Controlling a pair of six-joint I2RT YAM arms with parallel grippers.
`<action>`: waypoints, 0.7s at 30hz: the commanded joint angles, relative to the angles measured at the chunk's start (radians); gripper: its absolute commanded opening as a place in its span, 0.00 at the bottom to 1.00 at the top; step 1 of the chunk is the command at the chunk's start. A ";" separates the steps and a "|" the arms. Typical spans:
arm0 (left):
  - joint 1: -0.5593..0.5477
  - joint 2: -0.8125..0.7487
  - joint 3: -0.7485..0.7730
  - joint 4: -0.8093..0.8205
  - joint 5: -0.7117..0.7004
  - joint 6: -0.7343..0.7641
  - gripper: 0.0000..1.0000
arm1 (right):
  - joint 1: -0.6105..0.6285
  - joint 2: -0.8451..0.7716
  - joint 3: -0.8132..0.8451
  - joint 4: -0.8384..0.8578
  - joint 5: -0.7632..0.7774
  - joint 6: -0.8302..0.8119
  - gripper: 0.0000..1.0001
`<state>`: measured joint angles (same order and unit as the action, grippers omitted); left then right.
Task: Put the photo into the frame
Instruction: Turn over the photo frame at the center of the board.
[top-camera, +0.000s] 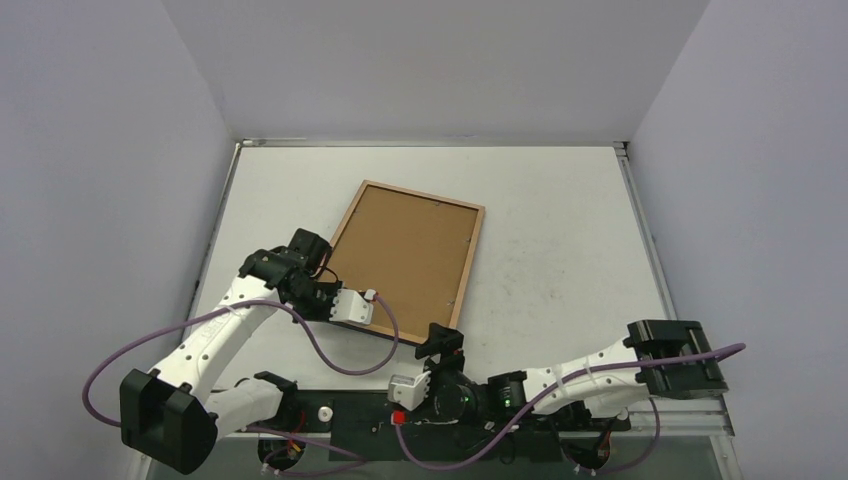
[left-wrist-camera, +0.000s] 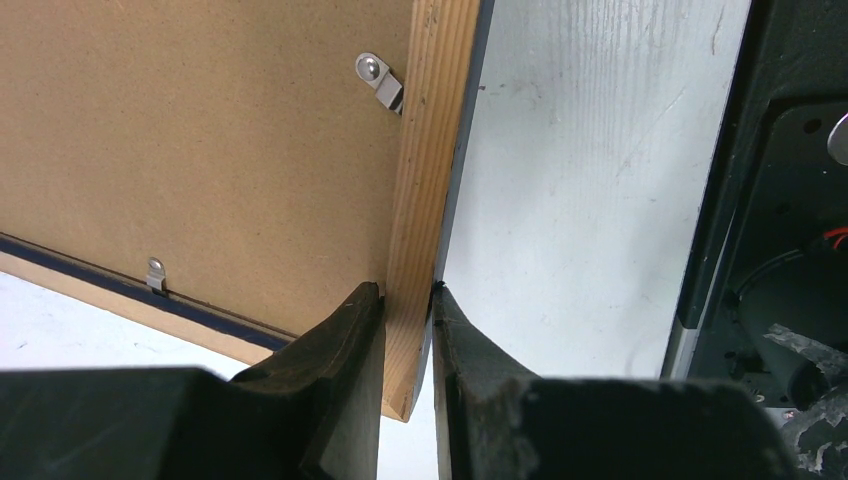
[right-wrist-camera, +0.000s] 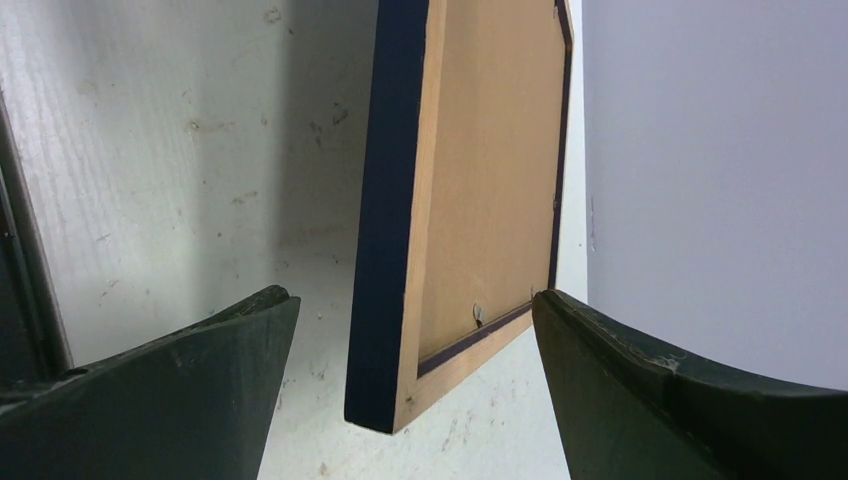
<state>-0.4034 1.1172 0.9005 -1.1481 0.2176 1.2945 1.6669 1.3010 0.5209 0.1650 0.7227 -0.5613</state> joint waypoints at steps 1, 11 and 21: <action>0.006 -0.036 0.066 0.018 0.025 0.013 0.00 | -0.025 0.061 -0.020 0.215 0.057 -0.118 0.92; 0.008 -0.040 0.076 0.033 0.026 0.003 0.00 | -0.064 0.204 0.021 0.394 0.162 -0.236 0.66; 0.036 -0.025 0.141 0.127 0.013 -0.088 0.16 | -0.043 0.182 0.085 0.346 0.214 -0.183 0.11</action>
<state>-0.3904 1.1034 0.9573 -1.1435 0.2161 1.2640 1.6058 1.5101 0.5350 0.4664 0.8764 -0.7788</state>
